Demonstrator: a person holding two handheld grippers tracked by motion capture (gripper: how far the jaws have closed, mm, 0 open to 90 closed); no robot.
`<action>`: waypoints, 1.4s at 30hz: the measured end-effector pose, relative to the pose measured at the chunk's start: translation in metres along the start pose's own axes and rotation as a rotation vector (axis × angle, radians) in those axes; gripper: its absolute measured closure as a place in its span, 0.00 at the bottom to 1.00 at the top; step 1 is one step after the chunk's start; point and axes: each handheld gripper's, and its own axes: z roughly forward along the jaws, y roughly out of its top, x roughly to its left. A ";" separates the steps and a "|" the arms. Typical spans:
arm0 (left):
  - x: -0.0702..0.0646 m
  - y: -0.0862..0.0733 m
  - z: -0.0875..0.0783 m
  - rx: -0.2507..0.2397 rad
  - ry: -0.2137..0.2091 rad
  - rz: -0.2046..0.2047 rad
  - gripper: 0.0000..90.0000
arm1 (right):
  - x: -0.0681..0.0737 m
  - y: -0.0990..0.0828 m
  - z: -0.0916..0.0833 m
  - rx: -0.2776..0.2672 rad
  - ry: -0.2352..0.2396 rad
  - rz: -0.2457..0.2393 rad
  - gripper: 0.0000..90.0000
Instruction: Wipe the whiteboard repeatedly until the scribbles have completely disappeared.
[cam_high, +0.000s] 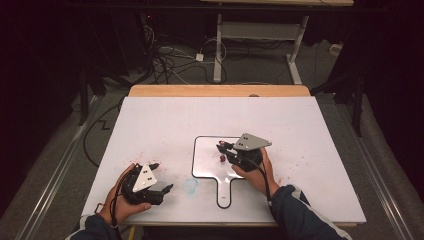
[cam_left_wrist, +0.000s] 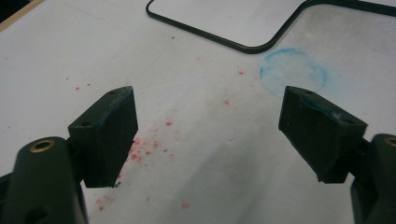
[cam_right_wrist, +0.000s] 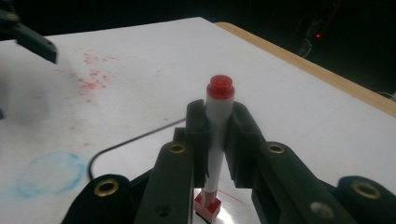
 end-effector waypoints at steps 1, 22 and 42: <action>0.000 0.000 0.000 -0.001 0.001 0.000 0.21 | -0.004 -0.001 -0.001 0.001 -0.008 0.016 0.90; 0.000 0.001 0.001 0.000 -0.004 0.000 0.21 | -0.024 -0.005 0.006 -0.030 -0.083 0.065 0.90; 0.001 -0.001 -0.002 -0.003 -0.013 -0.013 0.21 | -0.009 0.005 0.031 -0.047 -0.040 0.052 0.90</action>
